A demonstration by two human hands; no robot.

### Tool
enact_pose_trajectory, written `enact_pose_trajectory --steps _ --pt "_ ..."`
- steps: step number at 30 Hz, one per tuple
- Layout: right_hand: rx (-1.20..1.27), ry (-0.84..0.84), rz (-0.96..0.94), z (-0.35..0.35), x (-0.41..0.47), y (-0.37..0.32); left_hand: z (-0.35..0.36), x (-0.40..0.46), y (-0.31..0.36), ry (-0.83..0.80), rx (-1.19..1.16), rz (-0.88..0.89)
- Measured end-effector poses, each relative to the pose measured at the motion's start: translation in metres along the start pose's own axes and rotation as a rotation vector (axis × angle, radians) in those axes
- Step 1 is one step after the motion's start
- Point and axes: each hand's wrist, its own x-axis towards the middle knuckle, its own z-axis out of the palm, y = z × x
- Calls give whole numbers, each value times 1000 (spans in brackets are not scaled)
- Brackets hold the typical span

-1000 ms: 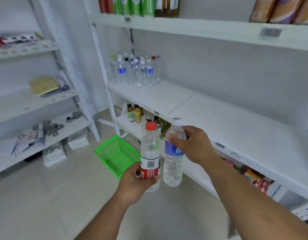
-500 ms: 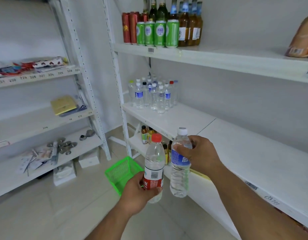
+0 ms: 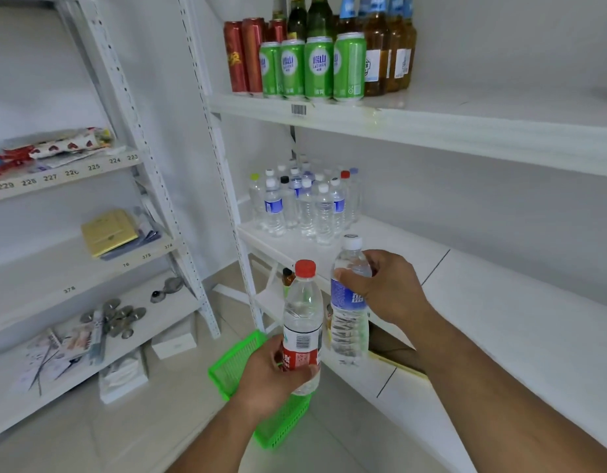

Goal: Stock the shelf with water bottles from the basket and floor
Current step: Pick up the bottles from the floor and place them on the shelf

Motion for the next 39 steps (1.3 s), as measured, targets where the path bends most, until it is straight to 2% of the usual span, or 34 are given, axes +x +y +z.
enact_pose_trajectory --steps 10,16,24,39 --pt "21 211 44 83 60 -46 -109 98 -9 -163 84 75" --pt "15 273 93 124 87 -69 -156 143 -12 -233 70 107" --pt "-39 289 110 143 135 -67 -169 202 -16 -279 77 90" --pt "29 333 103 126 214 -34 -153 285 8 -279 179 77"
